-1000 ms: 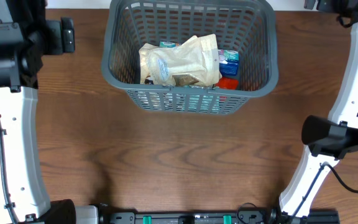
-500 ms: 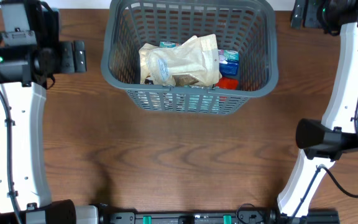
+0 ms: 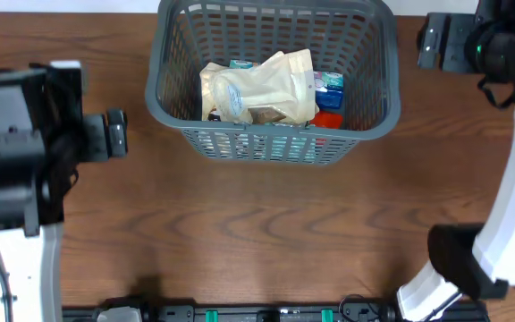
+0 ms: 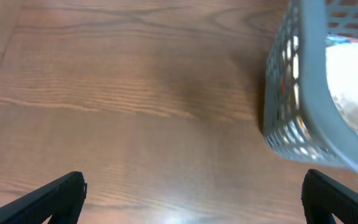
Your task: Pack container
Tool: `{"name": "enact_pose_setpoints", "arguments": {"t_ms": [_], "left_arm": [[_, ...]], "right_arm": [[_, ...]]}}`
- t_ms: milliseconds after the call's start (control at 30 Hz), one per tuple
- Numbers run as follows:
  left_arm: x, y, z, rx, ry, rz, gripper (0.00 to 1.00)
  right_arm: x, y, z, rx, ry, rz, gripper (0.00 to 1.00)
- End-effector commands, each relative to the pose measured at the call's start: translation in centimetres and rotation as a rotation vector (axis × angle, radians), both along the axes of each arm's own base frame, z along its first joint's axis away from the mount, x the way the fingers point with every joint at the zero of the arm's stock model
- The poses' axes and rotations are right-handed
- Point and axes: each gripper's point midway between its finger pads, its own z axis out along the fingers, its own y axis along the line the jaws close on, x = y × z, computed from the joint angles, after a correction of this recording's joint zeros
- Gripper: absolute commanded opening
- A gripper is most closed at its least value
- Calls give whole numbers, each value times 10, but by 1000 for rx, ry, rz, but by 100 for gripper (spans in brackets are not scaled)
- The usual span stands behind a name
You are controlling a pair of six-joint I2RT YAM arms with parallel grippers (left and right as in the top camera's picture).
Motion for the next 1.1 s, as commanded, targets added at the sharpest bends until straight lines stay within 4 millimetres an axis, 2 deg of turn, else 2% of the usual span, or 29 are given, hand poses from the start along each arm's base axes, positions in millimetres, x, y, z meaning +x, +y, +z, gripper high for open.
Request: {"name": "enact_pose_setpoints", "arguments": {"t_ms": [0, 167, 267, 567, 733, 933, 1067], "left_arm": [[-13, -2, -4, -9, 6, -6, 99], [-16, -2, -1, -9, -2, -6, 99], [-16, -2, -2, -9, 1, -6, 99], [-15, -2, -3, -9, 5, -6, 99], [-15, -2, -3, -9, 5, -6, 99], [-15, -2, -3, -9, 4, -6, 99], [-15, -2, -3, -9, 5, -6, 99]], "right_arm": [[-21, 15, 4, 16, -4, -9, 99], [-40, 31, -5, 3, 37, 39, 99], [-44, 30, -8, -4, 47, 31, 99], [-46, 31, -5, 6, 40, 39, 99], [-48, 44, -7, 61, 52, 89, 99], [-47, 40, -7, 25, 50, 93, 99], [-44, 37, -20, 1, 96, 79, 99]]}}
